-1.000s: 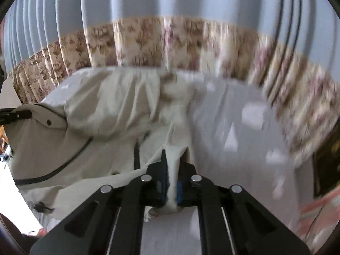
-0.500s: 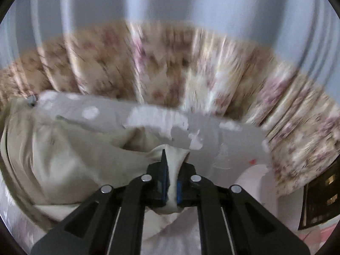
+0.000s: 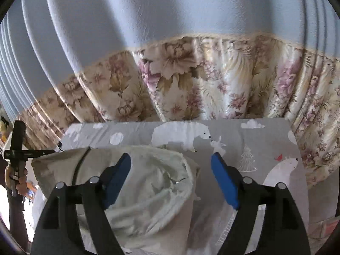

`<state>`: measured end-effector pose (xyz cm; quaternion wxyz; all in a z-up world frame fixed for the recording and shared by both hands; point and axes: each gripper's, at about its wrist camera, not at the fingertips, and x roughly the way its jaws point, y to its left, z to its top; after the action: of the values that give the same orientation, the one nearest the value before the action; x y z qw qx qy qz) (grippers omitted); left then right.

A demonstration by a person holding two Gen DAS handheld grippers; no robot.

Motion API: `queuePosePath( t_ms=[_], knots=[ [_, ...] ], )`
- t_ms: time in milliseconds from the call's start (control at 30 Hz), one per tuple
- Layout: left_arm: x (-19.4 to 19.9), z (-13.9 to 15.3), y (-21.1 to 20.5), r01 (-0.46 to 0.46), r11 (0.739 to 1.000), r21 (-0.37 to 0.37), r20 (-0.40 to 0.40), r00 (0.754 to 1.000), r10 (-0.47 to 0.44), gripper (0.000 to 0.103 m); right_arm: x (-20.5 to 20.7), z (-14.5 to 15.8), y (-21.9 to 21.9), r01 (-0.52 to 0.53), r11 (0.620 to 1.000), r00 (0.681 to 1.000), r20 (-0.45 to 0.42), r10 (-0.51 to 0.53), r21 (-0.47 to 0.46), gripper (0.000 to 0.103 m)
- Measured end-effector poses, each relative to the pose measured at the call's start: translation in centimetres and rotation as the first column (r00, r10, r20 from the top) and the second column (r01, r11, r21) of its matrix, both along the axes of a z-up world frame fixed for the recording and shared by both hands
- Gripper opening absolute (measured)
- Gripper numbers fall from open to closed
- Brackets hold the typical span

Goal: Fold large clothes

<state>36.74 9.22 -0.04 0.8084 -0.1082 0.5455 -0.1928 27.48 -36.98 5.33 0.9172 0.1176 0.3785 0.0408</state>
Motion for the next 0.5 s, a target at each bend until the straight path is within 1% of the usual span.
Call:
queuePosePath(
  t_ms=[33, 67, 133, 167, 200, 233, 267, 300, 333, 400, 467, 500],
  knots=[
    [0.3, 0.3, 0.1, -0.010, 1.000, -0.008, -0.006, 1.000, 0.010, 0.040, -0.4, 0.4, 0.0, 0.036, 0.998, 0.999, 0.007, -0.036, -0.042, 0.079],
    [0.6, 0.5, 0.2, -0.018, 1.000, -0.023, -0.019, 1.000, 0.017, 0.040, -0.7, 0.5, 0.1, 0.052, 0.996, 0.999, 0.016, -0.051, -0.073, 0.079],
    [1.2, 0.4, 1.0, -0.042, 0.997, -0.057, -0.057, 0.998, 0.039, 0.045, -1.4, 0.5, 0.5, 0.048, 0.993, 0.999, 0.022, -0.046, -0.104, 0.079],
    [1.4, 0.7, 1.7, -0.078, 0.995, -0.055, -0.046, 0.996, 0.076, 0.062, -1.9, 0.2, 0.6, 0.045, 0.992, 0.999, 0.020, -0.043, -0.119, 0.079],
    [1.5, 1.3, 2.5, -0.121, 0.992, -0.023, -0.006, 0.993, 0.121, 0.083, -2.3, -0.1, 0.9, 0.045, 0.989, 0.999, 0.015, -0.043, -0.138, 0.079],
    [1.4, 2.3, 3.6, -0.184, 0.983, 0.018, 0.049, 0.982, 0.183, 0.091, -2.7, -0.5, 1.1, 0.042, 0.987, 0.999, 0.008, -0.041, -0.158, 0.079],
    [1.5, 2.9, 4.3, -0.208, 0.978, 0.026, 0.076, 0.976, 0.206, 0.095, -3.0, -0.9, 1.2, 0.037, 0.985, 0.999, 0.000, -0.038, -0.171, 0.079],
    [1.3, 3.5, 4.9, -0.224, 0.974, 0.044, 0.101, 0.971, 0.219, 0.095, -3.3, -1.3, 1.3, 0.035, 0.983, 0.999, -0.005, -0.037, -0.181, 0.079],
    [1.0, 4.0, 5.1, -0.237, 0.968, 0.079, 0.131, 0.965, 0.226, 0.095, -3.7, -1.9, 1.4, 0.033, 0.981, 0.999, -0.008, -0.036, -0.190, 0.079],
    [-0.1, 4.2, 4.8, -0.224, 0.964, 0.142, 0.165, 0.966, 0.200, 0.097, -4.4, -2.8, 1.6, 0.028, 0.979, 0.999, -0.013, -0.031, -0.202, 0.079],
    [-2.2, 3.2, 4.2, -0.191, 0.958, 0.215, 0.181, 0.972, 0.153, 0.098, -5.1, -3.8, 2.0, 0.029, 0.972, 0.999, -0.009, -0.031, -0.233, 0.079],
    [-3.8, 2.2, 3.8, -0.180, 0.946, 0.269, 0.195, 0.972, 0.130, 0.098, -5.4, -4.3, 2.2, 0.026, 0.967, 1.000, -0.009, -0.029, -0.252, 0.079]
  ],
)
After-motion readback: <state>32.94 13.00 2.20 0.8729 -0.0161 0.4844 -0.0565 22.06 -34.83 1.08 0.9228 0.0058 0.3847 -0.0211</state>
